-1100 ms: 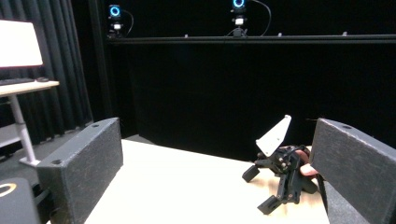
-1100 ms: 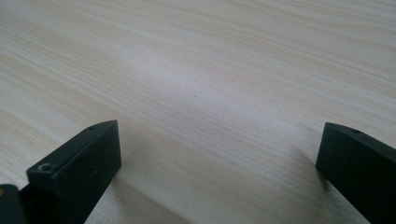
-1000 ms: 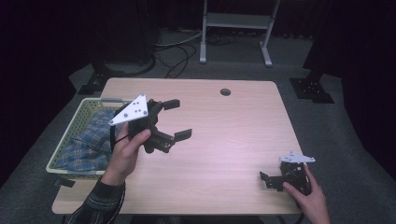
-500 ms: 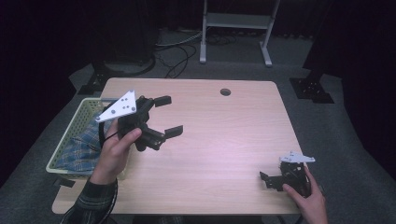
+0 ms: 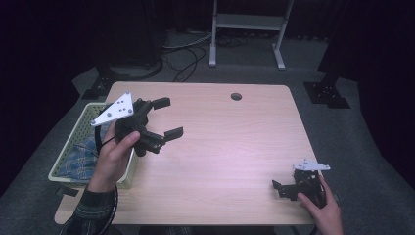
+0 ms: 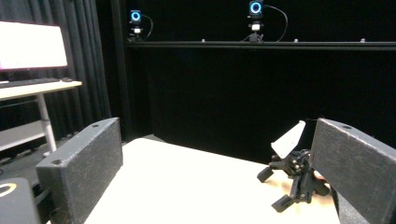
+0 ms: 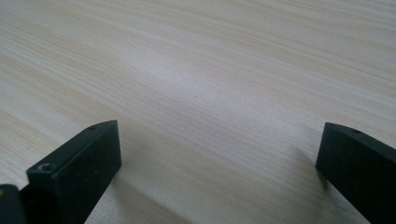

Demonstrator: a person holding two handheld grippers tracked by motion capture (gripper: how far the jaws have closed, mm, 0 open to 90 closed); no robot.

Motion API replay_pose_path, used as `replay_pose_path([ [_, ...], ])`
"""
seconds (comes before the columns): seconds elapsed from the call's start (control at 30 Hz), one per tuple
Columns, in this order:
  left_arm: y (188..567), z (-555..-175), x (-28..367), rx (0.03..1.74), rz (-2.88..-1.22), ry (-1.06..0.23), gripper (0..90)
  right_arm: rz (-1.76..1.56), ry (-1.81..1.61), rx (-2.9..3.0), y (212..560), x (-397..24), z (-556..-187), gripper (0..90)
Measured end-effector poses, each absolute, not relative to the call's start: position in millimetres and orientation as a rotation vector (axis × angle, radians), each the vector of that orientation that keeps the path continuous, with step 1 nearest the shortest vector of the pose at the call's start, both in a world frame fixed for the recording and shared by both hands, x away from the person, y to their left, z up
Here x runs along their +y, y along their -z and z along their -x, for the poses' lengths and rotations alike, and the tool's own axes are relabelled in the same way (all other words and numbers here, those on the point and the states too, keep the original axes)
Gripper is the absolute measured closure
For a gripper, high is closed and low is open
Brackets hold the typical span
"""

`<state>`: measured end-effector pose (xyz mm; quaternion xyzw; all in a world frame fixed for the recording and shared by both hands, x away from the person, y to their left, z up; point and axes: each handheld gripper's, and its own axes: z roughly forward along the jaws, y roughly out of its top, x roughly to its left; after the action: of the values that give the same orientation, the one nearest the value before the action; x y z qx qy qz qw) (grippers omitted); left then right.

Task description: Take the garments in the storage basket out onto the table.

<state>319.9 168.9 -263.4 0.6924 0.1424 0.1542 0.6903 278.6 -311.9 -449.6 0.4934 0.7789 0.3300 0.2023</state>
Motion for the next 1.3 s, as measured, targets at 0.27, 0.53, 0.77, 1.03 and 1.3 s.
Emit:
replay_pose_path([
  [0.27,263,-323,182,0.348,-1.545,-0.37,2.0,-1.378,-0.922,2.174,450,-312,-279,0.0],
  [0.53,261,-325,200,0.387,-1.538,-0.406,2.1,-1.379,-0.922,2.174,450,-312,-279,0.0],
  [0.77,259,-326,217,0.415,-1.521,-0.43,2.0,-1.379,-0.922,2.173,450,-312,-279,0.0],
  [1.03,256,-325,227,0.427,-1.512,-0.45,2.0,-1.379,-0.923,2.173,450,-312,-279,0.0],
  [1.3,260,-329,231,0.441,-1.507,-0.441,2.0,-1.379,-0.923,2.173,450,-312,-279,0.0],
])
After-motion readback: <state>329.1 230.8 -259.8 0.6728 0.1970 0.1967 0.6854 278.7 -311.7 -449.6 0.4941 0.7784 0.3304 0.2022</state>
